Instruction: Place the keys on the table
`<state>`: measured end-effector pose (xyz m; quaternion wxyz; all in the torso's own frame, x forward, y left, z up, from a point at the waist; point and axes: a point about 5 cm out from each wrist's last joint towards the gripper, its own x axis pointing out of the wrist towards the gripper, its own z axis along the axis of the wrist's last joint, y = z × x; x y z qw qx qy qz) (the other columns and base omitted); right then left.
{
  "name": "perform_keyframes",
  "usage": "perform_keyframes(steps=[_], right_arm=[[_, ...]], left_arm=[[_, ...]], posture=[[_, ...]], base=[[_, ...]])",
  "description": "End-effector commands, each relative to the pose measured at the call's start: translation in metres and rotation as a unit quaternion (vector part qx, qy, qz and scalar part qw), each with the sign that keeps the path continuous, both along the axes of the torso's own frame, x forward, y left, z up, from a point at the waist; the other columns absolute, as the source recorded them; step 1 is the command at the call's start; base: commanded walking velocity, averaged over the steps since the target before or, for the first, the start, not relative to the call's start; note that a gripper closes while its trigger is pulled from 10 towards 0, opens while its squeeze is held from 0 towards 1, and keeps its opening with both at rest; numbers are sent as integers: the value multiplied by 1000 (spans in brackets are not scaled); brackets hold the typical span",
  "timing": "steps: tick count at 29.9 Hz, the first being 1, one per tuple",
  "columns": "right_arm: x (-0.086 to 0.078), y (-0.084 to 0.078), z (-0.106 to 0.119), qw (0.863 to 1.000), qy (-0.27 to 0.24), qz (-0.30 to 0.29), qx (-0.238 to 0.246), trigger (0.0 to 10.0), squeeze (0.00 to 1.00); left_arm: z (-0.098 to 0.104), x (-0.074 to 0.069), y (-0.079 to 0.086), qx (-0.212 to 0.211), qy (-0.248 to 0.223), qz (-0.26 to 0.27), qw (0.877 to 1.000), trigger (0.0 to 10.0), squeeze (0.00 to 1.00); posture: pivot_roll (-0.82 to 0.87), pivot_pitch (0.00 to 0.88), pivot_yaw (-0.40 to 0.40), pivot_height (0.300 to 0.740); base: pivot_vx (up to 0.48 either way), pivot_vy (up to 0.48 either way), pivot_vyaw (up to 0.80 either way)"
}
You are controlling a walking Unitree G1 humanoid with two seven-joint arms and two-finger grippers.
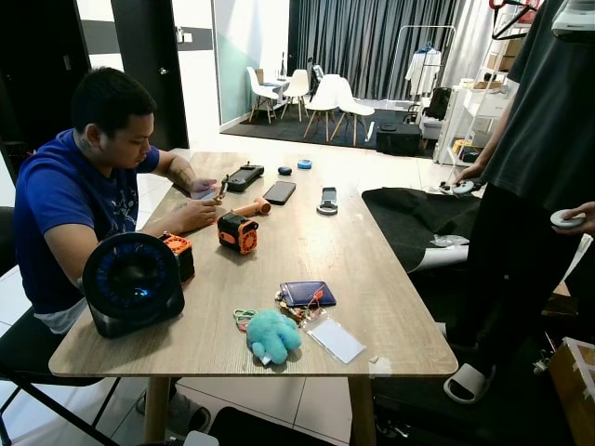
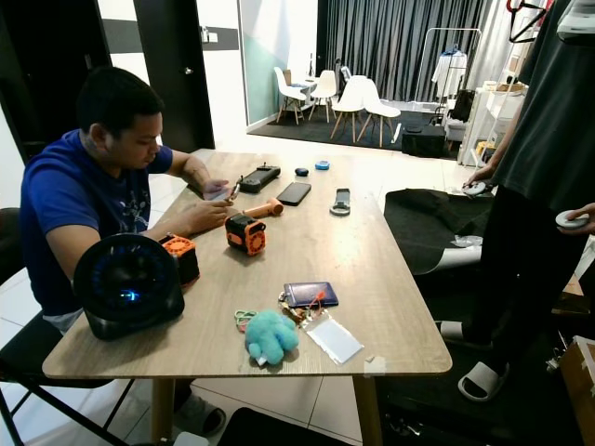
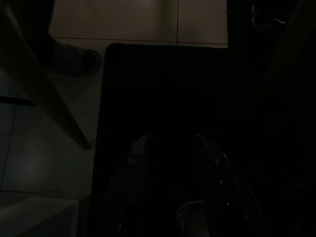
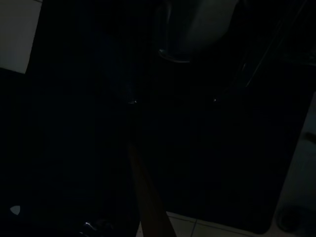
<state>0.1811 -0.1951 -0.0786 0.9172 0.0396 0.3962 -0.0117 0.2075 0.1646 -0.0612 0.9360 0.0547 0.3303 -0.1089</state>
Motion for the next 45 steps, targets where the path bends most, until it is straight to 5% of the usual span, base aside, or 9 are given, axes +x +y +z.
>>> perform_keyframes(steps=[1,45], right_arm=[[-3,2,-2,1000,5,0,3,10000,0],[-4,7,-3,1000,7,1,3,10000,0]], left_arm=[[-2,-2,0,-6,6,6,1000,10000,0],[4,4,4,-2,-11,-5,1000,10000,0]], posture=[[54,22,-22,740],[65,15,-11,740]], base=[[0,0,0],[-299,0,0]])
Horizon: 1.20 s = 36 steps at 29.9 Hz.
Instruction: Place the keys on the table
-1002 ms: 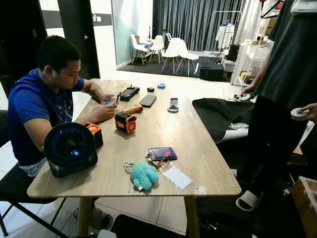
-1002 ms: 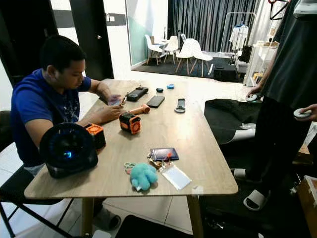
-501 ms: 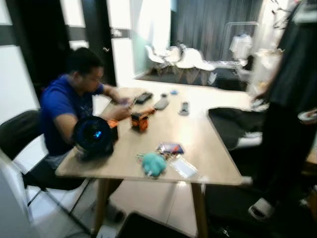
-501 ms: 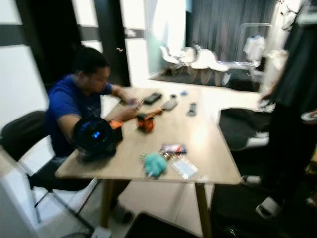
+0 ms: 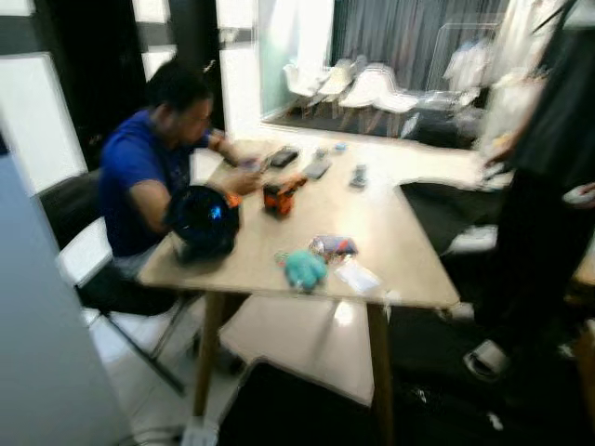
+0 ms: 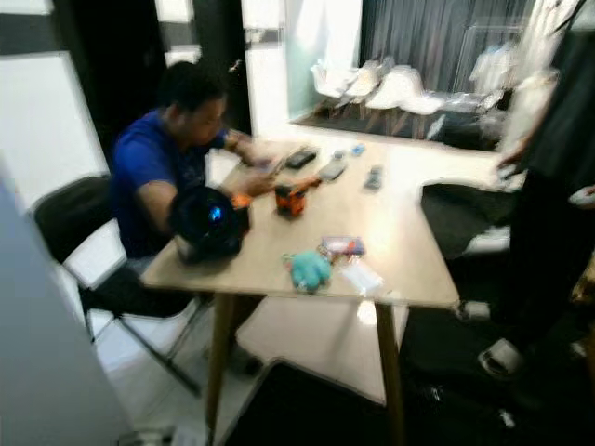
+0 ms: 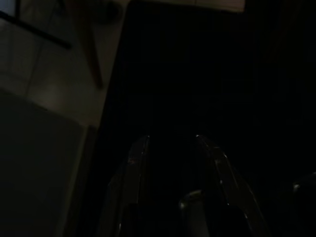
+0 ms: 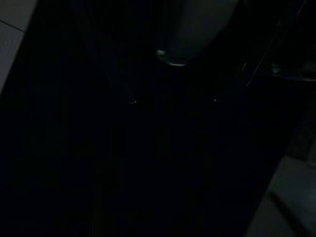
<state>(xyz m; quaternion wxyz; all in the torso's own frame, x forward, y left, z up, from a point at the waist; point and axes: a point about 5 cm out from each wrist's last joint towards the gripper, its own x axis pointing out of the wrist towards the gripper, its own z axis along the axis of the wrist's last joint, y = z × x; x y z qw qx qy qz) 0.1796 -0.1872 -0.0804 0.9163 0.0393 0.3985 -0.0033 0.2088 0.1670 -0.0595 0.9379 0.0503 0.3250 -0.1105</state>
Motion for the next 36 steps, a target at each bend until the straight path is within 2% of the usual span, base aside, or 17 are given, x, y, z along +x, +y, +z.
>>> perform_keyframes(steps=[1,18,22,36], right_arm=[[-3,-1,-1,1000,5,-8,0,10000,0],[-3,-2,-1,1000,2,-13,1,10000,0],[-1,0,0,1000,-2,8,-2,10000,0],[-2,4,-1,1000,-2,24,2,10000,0]], left_arm=[[2,3,2,5,-6,-5,1000,10000,0],[3,3,-1,1,-15,-6,1000,10000,0],[4,3,-1,1,-17,-4,1000,10000,0],[4,2,-1,0,-18,-4,1000,10000,0]], posture=[[65,16,-10,740],[68,21,-12,740],[68,20,-14,740],[68,24,-13,740]], base=[[0,0,0],[0,0,0],[0,0,0],[0,0,733]])
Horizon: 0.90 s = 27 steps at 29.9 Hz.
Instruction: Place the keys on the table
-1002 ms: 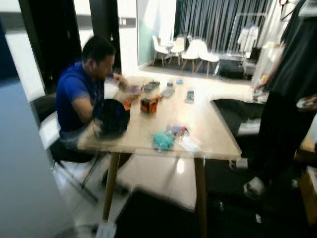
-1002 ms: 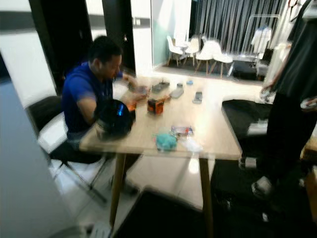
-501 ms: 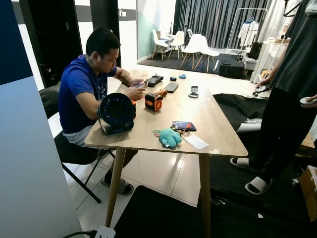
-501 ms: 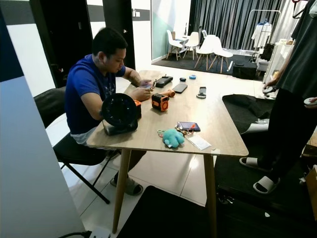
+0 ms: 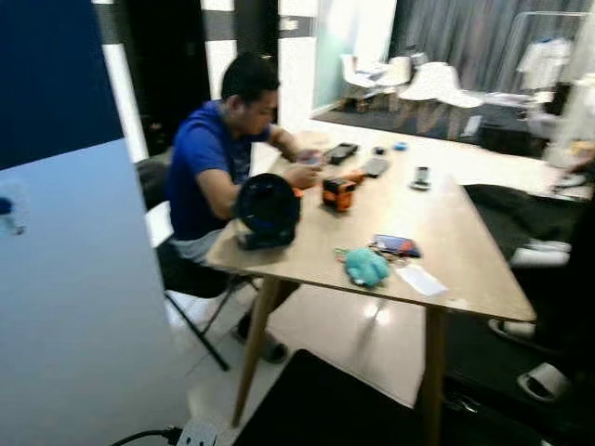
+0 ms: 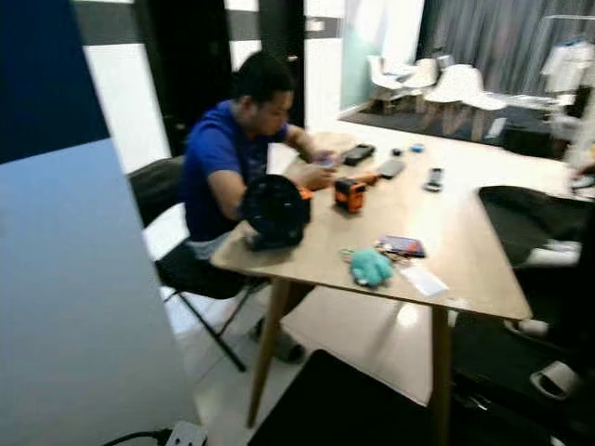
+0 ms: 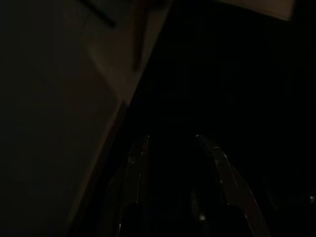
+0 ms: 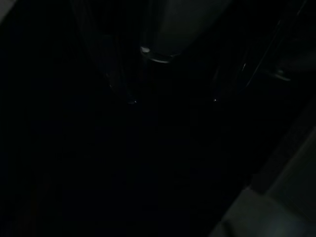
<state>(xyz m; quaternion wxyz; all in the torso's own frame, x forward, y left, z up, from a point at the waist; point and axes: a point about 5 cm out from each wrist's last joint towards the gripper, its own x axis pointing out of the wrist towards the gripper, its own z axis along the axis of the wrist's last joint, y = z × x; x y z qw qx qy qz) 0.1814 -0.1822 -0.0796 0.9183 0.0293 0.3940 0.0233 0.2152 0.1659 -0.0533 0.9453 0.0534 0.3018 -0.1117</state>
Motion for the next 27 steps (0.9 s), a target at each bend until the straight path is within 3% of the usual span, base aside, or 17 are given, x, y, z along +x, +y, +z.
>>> perform_keyframes(steps=[1,27], right_arm=[[-4,-1,-2,1000,4,-4,0,10000,0],[-3,1,-1,1000,3,3,0,10000,0]], left_arm=[[-3,-4,0,1,6,-2,1000,10000,0],[-4,-6,1,-1,13,-5,1000,10000,0]], posture=[[68,24,-13,740],[69,16,-11,740]], base=[[0,0,800],[0,0,800]])
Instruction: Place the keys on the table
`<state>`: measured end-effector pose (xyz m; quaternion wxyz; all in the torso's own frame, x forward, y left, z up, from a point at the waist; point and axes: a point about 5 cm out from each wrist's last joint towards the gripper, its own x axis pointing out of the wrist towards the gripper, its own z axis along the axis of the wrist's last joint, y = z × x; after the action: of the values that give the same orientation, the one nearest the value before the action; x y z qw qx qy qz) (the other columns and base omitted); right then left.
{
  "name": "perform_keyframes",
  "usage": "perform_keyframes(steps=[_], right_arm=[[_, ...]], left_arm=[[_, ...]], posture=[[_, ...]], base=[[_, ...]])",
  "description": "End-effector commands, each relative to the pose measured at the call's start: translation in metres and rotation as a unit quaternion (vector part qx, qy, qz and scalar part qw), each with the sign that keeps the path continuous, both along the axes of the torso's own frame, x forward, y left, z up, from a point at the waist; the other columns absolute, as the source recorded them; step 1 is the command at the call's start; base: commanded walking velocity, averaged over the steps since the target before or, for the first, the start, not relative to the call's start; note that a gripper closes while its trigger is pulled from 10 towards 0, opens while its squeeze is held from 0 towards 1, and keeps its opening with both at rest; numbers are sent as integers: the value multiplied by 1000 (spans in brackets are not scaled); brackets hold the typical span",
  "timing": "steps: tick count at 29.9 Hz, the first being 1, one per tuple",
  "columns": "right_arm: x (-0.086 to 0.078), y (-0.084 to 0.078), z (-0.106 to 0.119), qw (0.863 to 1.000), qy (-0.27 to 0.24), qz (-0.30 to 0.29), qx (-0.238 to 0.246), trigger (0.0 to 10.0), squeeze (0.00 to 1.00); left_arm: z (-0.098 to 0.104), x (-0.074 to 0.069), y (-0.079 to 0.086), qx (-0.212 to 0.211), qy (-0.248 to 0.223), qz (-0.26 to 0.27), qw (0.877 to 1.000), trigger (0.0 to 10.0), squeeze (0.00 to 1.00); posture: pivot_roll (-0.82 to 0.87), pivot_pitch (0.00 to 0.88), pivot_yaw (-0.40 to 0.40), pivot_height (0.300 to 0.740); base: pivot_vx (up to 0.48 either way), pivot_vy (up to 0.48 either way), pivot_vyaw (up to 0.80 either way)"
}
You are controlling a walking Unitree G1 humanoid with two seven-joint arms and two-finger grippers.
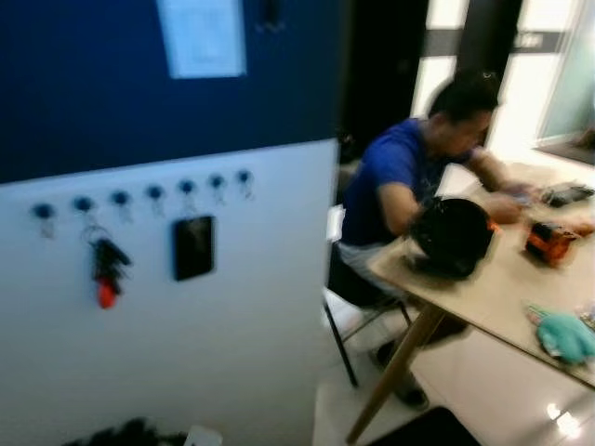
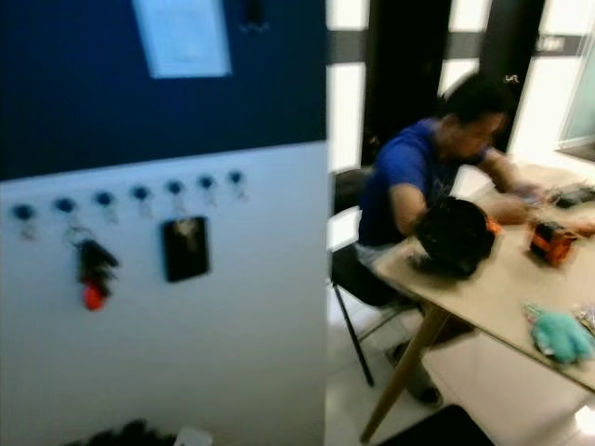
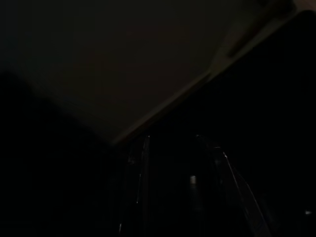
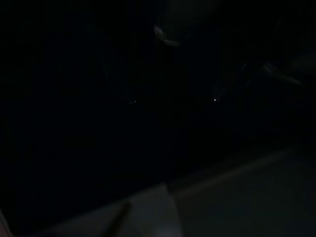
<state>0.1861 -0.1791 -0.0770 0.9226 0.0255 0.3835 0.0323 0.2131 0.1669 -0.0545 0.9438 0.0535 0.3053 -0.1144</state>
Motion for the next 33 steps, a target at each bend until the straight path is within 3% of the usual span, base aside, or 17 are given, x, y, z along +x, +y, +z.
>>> perform_keyframes(steps=[1,33], right_arm=[[-7,-2,-4,1000,14,-6,0,10000,0],[-5,1,-3,1000,11,-6,5,10000,0]], left_arm=[[-3,-3,-1,-1,10,-4,1000,10000,0],[-4,-3,2,21,22,-13,999,10000,0]], posture=[[68,15,-10,740],[74,15,-6,740]], base=[[0,0,800],[0,0,800]])
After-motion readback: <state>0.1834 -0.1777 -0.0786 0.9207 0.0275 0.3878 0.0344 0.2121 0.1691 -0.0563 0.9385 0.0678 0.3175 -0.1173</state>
